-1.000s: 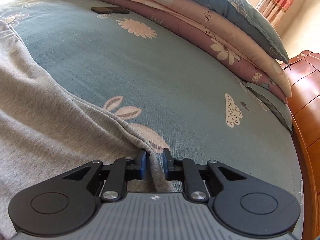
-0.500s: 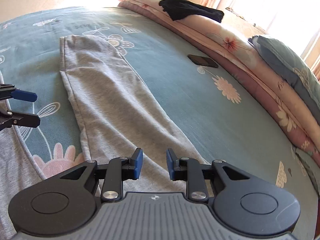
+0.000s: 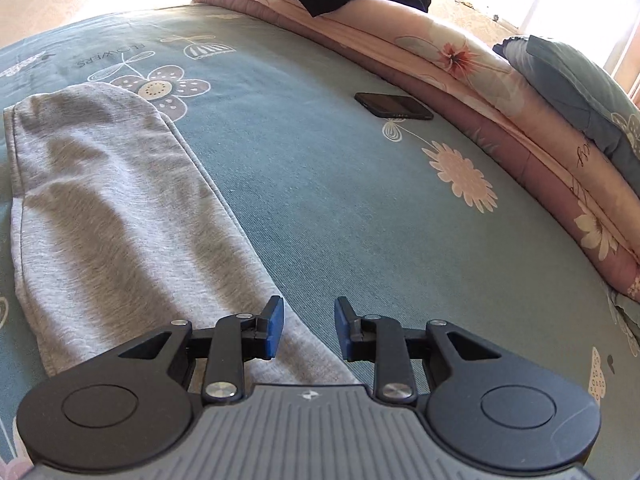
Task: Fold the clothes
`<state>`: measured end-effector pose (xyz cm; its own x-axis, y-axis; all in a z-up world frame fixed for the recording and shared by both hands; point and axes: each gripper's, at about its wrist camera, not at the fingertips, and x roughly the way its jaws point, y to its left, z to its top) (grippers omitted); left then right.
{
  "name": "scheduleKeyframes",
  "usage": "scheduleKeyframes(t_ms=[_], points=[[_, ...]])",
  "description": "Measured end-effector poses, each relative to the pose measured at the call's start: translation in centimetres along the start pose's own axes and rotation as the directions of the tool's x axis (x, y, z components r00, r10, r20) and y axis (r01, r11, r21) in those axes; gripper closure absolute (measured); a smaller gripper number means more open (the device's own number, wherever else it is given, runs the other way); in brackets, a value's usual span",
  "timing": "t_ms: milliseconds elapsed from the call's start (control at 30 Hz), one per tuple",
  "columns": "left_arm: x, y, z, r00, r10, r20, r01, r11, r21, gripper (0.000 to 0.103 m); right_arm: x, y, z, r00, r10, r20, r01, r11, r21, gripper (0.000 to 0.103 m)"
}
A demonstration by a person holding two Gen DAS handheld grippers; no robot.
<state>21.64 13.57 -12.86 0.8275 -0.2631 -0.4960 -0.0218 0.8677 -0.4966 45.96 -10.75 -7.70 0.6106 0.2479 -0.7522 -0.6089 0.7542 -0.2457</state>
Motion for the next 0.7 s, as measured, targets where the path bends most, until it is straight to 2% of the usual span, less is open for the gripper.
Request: scheduleKeyframes(t_ms=[167, 233, 267, 400, 433, 467, 533, 600, 633, 700], points=[[0.4, -0.3, -0.1, 1.0, 0.014, -0.002, -0.013, 1.0, 0.026, 0.001, 3.4, 0.7, 1.7, 0.997, 0.078, 0.013, -0.078, 0.997, -0.029, 0.071], [0.6, -0.5, -0.2, 1.0, 0.016, -0.002, -0.016, 0.999, 0.043, 0.001, 4.7, 0.8, 2.2, 0.994, 0.106, 0.007, -0.106, 0.994, -0.032, 0.068], [0.7, -0.6, -0.2, 1.0, 0.02, -0.004, -0.02, 0.998, 0.051, 0.001, 5.1, 0.8, 2.2, 0.993, 0.116, 0.003, -0.116, 0.993, -0.033, 0.065], [0.8, -1.0, -0.4, 1.0, 0.03, -0.001, -0.03, 0.996, 0.082, 0.001, 5.8, 0.6, 1.7, 0.987, 0.157, 0.02, -0.157, 0.988, 0.002, 0.065], [0.8, -1.1, -0.5, 0.999, 0.032, 0.0, -0.032, 0.996, 0.086, 0.001, 5.7, 0.6, 1.6, 0.986, 0.168, 0.019, -0.169, 0.985, 0.021, 0.068], [0.8, -1.1, -0.5, 0.999, 0.035, 0.001, -0.034, 0.995, 0.091, 0.001, 5.6, 0.8, 1.5, 0.983, 0.183, 0.017, -0.183, 0.983, 0.012, 0.075], [0.8, -1.2, -0.6, 0.999, 0.038, 0.002, -0.038, 0.994, 0.099, 0.001, 5.3, 1.5, 1.3, 0.98, 0.197, 0.009, -0.197, 0.98, -0.015, 0.079], [0.8, -1.3, -0.6, 0.999, 0.041, 0.002, -0.041, 0.994, 0.105, 0.001, 5.1, 2.0, 1.5, 0.982, 0.188, -0.003, -0.188, 0.982, -0.026, 0.09], [0.8, -1.3, -0.6, 0.999, 0.042, 0.003, -0.042, 0.993, 0.106, 0.001, 5.0, 2.3, 1.8, 0.985, 0.17, -0.007, -0.17, 0.985, -0.037, 0.099], [0.8, -1.3, -0.6, 0.999, 0.041, 0.003, -0.041, 0.994, 0.105, 0.001, 4.8, 3.0, 2.1, 0.992, 0.124, -0.003, -0.124, 0.989, -0.083, 0.1]])
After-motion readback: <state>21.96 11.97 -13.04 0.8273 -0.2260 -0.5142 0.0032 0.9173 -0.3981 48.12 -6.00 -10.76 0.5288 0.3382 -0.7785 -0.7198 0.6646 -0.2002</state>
